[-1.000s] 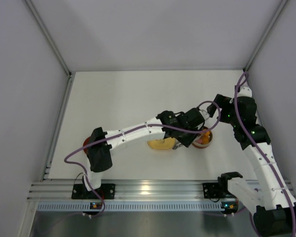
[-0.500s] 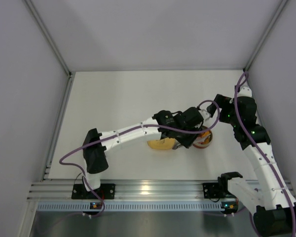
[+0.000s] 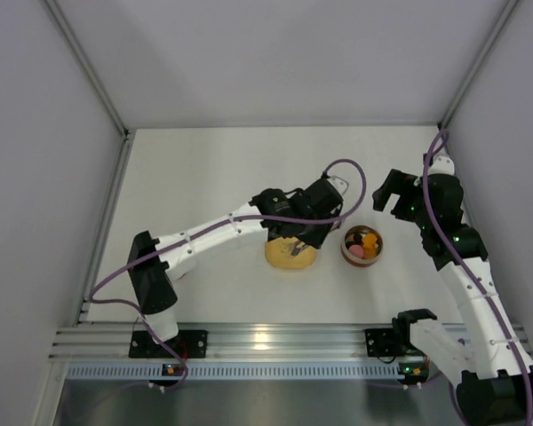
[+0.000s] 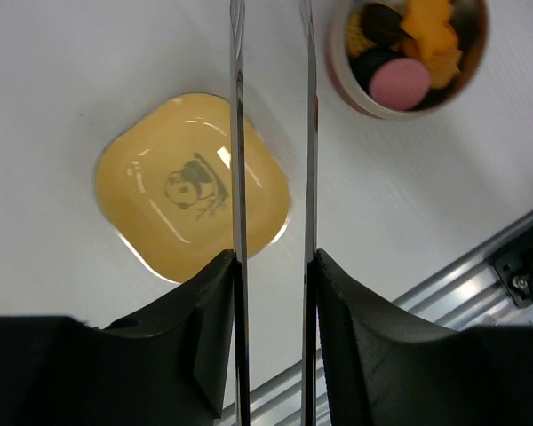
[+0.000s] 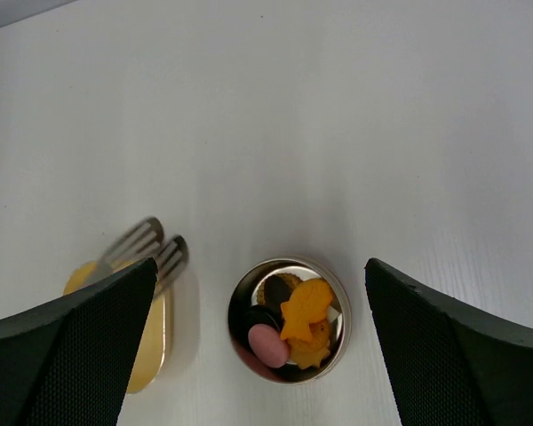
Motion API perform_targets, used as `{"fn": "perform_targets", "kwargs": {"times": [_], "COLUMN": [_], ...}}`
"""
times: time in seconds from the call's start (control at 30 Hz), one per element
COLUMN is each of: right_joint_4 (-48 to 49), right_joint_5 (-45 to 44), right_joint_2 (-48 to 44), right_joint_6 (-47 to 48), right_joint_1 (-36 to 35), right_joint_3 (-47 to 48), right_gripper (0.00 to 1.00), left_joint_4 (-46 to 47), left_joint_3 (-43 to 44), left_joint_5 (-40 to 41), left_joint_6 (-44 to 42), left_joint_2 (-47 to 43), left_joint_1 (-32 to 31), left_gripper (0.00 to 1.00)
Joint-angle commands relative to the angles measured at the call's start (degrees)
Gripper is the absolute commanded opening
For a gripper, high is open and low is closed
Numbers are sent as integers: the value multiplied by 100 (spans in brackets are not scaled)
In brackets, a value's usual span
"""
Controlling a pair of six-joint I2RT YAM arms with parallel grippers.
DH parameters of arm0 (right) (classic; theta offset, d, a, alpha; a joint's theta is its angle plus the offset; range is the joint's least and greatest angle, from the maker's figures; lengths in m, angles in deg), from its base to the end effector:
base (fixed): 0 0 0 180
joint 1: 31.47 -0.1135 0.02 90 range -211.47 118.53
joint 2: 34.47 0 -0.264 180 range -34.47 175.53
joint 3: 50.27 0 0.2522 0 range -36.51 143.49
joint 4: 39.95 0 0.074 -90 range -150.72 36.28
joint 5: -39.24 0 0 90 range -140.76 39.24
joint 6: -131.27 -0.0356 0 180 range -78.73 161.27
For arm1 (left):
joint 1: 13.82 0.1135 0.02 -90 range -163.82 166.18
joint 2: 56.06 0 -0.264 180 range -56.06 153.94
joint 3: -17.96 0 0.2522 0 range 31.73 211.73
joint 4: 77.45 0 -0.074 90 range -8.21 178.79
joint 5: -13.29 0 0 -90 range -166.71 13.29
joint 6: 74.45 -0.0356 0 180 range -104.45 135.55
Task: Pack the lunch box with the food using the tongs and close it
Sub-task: Place the fake food in the packing box, then place the clamp at the center of the board.
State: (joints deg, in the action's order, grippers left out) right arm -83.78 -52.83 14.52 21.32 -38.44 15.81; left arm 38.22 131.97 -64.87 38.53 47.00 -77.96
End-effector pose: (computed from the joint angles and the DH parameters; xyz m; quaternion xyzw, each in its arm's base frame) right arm 0.1845 0.0213 0.3375 0.1056 0.8448 0.1071 0.5135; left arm 0.1776 -0.3497 0.3312 0.3016 0.8954 -0.1444 0.2939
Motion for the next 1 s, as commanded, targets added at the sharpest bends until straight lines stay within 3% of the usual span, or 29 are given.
{"fn": "perform_targets", "kwargs": {"times": [0.0,0.17,0.2,0.23,0.37,0.47,0.57,0.97], "right_joint_4": [-8,9,18,18,27,10,27,53], "right_joint_5": [48,101,118,119,180,171,171,319], "right_joint_2": [-92,-48,-30,-13,14,14,14,-39], "right_joint_6": [34,34,26,26,17,26,17,17], "right_joint_1": [11,11,11,11,11,19,2,2], "right_joint_3": [235,262,262,262,288,306,288,191], "right_gripper": [99,99,99,99,100,99,99,100], "left_joint_4": [284,802,968,1065,1794,2384,2674,3123], "left_joint_3": [-312,-1066,-1295,-1297,-2262,-2764,-2984,-3556], "left_joint_5": [319,434,434,434,232,-6,301,-67], "left_joint_6": [294,356,400,417,654,795,891,1332], "left_joint_2": [-770,-1175,-1201,-1201,-1175,-1122,-947,-103], "left_joint_1": [856,1982,2585,2591,3721,4084,4146,4164], "left_gripper": [44,45,45,45,49,49,53,61]}}
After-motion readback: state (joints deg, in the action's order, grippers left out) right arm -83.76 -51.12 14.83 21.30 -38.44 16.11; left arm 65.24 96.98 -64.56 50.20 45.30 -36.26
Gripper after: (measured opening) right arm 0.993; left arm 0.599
